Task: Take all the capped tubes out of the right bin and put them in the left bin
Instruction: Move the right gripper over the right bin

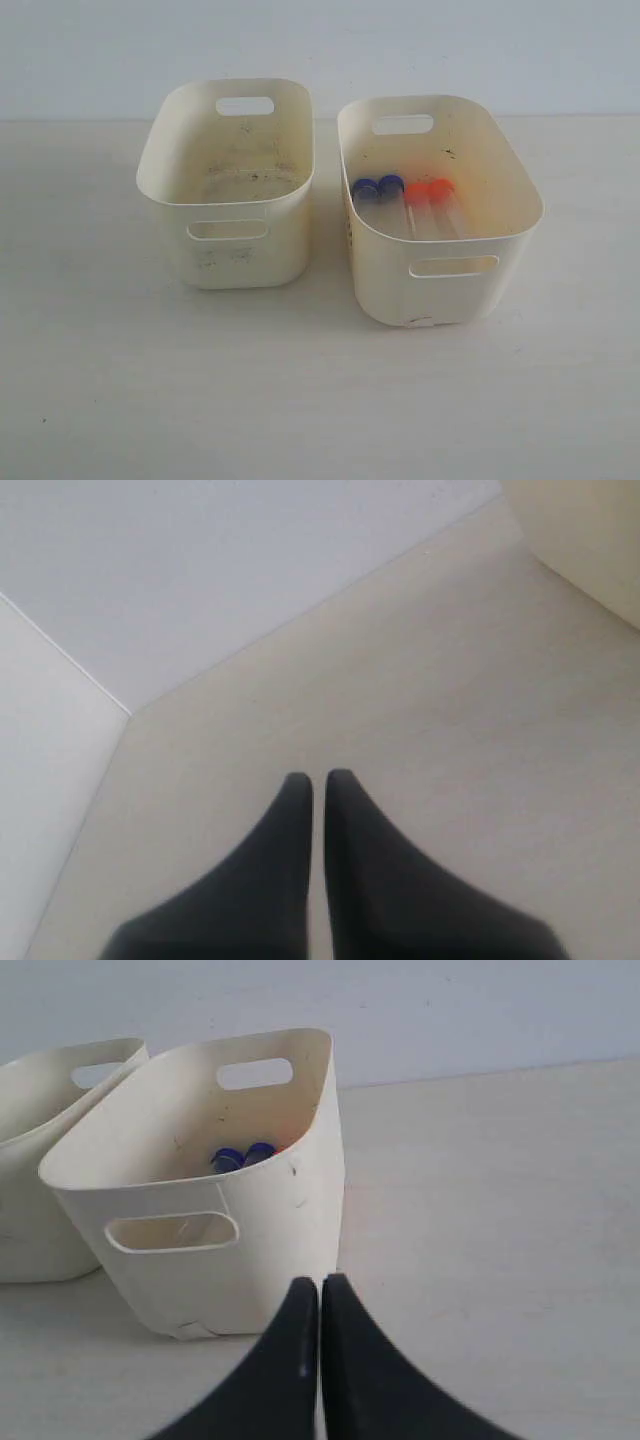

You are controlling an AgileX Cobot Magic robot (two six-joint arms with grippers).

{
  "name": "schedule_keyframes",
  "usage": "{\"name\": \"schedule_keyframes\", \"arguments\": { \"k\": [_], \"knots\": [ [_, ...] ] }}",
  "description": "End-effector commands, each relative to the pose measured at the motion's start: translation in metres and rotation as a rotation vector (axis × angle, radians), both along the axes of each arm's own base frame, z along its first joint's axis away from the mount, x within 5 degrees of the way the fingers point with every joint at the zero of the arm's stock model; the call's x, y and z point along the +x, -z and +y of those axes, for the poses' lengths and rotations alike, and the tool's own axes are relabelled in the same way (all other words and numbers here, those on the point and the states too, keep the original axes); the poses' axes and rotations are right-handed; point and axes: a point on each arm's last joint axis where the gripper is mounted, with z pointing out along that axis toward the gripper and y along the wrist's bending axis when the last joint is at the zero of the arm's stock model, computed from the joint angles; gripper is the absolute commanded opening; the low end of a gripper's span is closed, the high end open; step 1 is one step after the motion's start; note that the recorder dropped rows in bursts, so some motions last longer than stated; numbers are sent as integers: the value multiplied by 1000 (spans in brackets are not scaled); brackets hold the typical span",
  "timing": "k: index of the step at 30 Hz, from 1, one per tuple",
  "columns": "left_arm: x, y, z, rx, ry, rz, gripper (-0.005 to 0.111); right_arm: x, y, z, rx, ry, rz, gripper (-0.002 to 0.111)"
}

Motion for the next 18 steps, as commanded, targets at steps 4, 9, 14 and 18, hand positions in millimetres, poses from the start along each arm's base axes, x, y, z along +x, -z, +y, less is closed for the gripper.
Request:
{"name": "schedule_keyframes", "arguments": {
  "k": [4, 9, 14, 18],
  "knots": [
    [0, -2, 0, 0, 3, -5, 4, 2, -12, -2, 16, 24, -133, 1],
    [0, -2, 0, 0, 3, -5, 4, 2, -14, -2, 18, 28, -152, 1],
    [0, -2, 0, 0, 3, -5, 4, -1, -42, -8, 89, 89, -462, 1],
    [0, -2, 0, 0, 3, -5, 4, -30, -122, -18, 156, 159, -939, 1]
  ]
}}
